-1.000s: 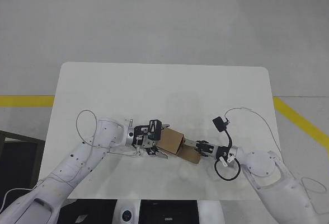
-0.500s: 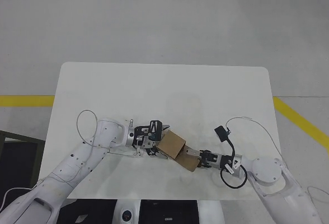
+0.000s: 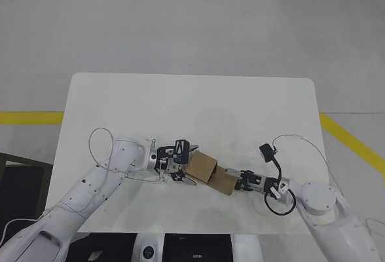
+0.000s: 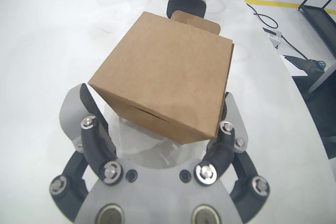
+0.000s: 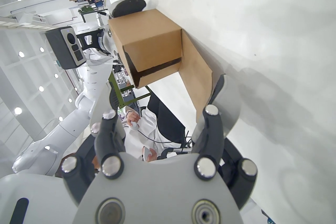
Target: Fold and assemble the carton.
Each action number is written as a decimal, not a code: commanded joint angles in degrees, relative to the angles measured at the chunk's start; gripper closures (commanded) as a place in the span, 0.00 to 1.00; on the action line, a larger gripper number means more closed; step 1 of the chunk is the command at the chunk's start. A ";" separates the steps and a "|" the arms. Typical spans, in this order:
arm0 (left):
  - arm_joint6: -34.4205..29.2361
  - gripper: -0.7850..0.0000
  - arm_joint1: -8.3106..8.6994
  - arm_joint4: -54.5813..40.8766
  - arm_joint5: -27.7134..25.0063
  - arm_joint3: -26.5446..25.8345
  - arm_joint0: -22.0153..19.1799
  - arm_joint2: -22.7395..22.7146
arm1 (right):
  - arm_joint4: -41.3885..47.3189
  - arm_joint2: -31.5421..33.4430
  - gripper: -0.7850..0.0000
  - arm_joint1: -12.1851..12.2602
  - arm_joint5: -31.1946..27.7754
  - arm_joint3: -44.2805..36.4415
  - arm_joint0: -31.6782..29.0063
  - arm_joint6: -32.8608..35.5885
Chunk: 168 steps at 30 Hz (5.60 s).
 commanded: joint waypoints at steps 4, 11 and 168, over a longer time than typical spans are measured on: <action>0.19 0.00 0.09 0.21 0.00 -0.11 0.09 0.07 | 0.93 0.68 0.21 0.20 -2.51 -0.19 -2.66 0.44; 0.26 0.00 0.17 0.36 0.00 -0.29 0.07 0.08 | 1.71 -0.63 0.26 0.02 -5.17 -1.15 -4.14 -0.84; -2.64 0.00 1.24 -2.41 0.00 -0.34 -0.71 2.19 | -5.49 -10.32 0.76 -2.84 -8.24 3.44 7.57 -6.21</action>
